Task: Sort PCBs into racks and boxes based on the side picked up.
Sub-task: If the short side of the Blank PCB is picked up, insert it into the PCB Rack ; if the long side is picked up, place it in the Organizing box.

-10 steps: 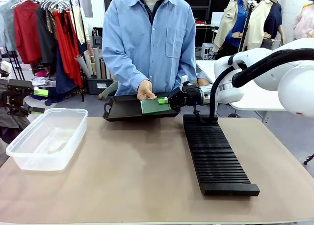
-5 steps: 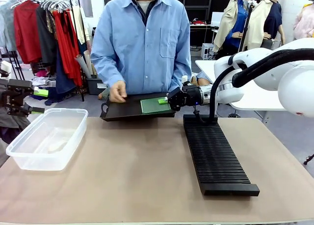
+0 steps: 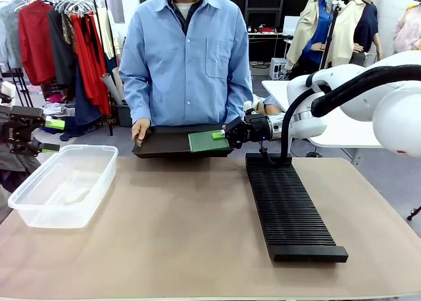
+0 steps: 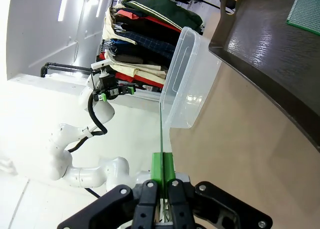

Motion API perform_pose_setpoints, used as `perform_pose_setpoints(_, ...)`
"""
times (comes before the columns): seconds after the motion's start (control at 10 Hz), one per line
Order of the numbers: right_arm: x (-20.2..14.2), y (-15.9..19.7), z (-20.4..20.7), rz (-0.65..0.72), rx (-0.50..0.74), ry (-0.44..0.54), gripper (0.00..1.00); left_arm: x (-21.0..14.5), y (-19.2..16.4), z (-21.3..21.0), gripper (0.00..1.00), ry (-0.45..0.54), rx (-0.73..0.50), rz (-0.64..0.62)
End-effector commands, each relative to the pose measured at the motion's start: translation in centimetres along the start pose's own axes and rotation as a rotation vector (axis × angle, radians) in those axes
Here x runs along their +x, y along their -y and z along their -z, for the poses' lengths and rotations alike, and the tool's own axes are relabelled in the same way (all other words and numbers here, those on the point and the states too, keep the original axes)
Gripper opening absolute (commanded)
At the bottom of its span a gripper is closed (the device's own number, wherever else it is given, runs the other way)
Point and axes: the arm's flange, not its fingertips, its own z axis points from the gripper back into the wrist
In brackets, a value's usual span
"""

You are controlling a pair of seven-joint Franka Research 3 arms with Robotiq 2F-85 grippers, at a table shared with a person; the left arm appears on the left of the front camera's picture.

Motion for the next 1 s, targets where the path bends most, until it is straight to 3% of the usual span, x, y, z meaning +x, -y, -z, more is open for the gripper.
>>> perform_pose_setpoints(0.0,0.04,-0.09,0.23,0.000,0.001,0.002,0.00,-0.05,0.14,-0.11,1.00,-0.001,-0.005,0.003)
perform_pose_setpoints(0.9,0.04,-0.09,0.23,0.000,0.001,0.002,0.00,-0.05,0.14,-0.11,1.00,-0.001,-0.005,0.003)
